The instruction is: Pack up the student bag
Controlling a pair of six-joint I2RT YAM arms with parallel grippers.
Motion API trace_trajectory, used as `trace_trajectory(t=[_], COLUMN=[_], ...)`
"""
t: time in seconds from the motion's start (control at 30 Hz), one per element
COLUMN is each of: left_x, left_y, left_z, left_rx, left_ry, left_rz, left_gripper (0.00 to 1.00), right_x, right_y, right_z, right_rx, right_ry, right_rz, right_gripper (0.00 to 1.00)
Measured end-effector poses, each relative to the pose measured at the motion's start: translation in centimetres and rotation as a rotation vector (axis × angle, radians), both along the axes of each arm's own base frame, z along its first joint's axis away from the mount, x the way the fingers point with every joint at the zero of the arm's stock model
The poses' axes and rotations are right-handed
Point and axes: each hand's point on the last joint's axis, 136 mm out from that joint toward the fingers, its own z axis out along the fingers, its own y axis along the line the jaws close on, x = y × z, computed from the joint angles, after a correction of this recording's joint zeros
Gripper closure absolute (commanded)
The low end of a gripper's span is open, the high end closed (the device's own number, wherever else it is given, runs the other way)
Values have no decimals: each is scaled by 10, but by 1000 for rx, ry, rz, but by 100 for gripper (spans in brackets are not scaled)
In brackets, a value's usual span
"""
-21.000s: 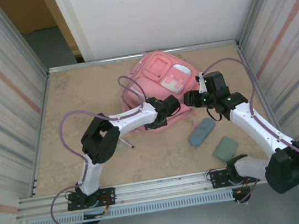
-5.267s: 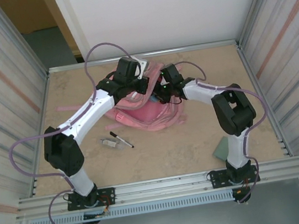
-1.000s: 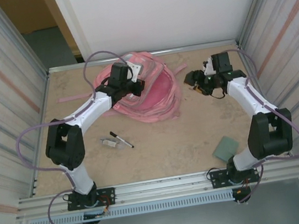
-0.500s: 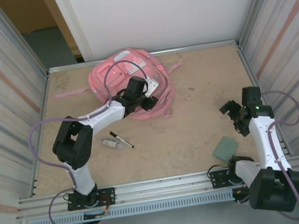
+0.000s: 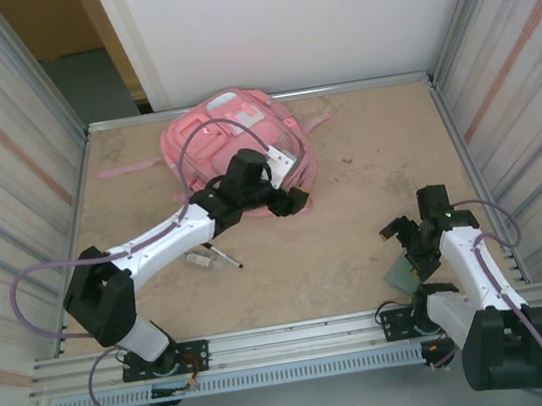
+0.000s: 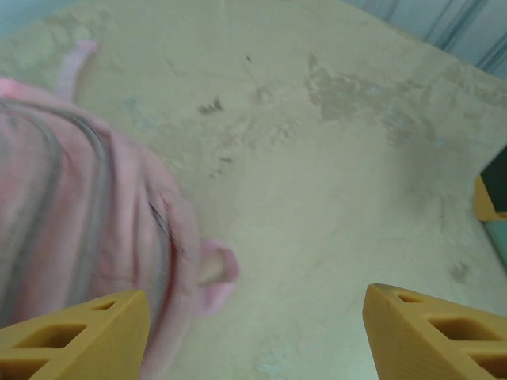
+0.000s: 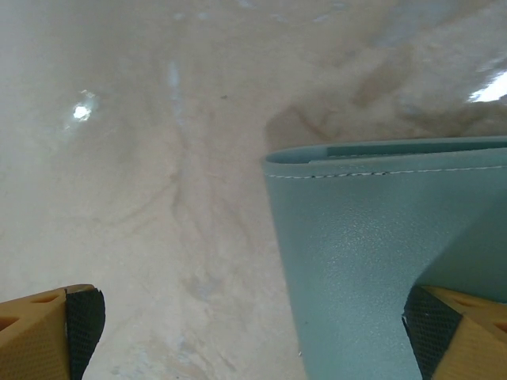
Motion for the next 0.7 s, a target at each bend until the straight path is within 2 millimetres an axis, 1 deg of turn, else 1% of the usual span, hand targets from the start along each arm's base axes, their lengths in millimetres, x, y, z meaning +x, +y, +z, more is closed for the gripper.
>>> trace_trajectory(t=[0.1, 0.2, 0.3, 0.43, 0.53, 0.63, 0.7], left_x=[-12, -19, -24, -31, -37, -41, -42], left_y=[3, 5, 6, 8, 14, 17, 15], left_z=[-21, -33, -39, -49, -62, -69, -72], left_rx=[10, 12, 7, 7, 23, 27, 24], left_ry=[77, 126, 170, 221, 267, 304, 325], left_rz=[4, 13, 21, 30, 46, 63, 75], left_gripper=[29, 29, 30, 29, 31, 34, 35], right_x=[8, 22, 42, 73, 97, 122, 133], right_y=[11, 29, 55, 91, 115, 137, 146], right_z=[-2, -1, 3, 10, 13, 16, 18], right_rx=[7, 15, 42, 92, 114, 130, 146], right_ry=[-17, -52, -121, -213, -249, -270, -268], right_rz=[45, 121, 196, 270, 310, 341, 362], right_gripper=[2, 3, 6, 6, 6, 6, 11])
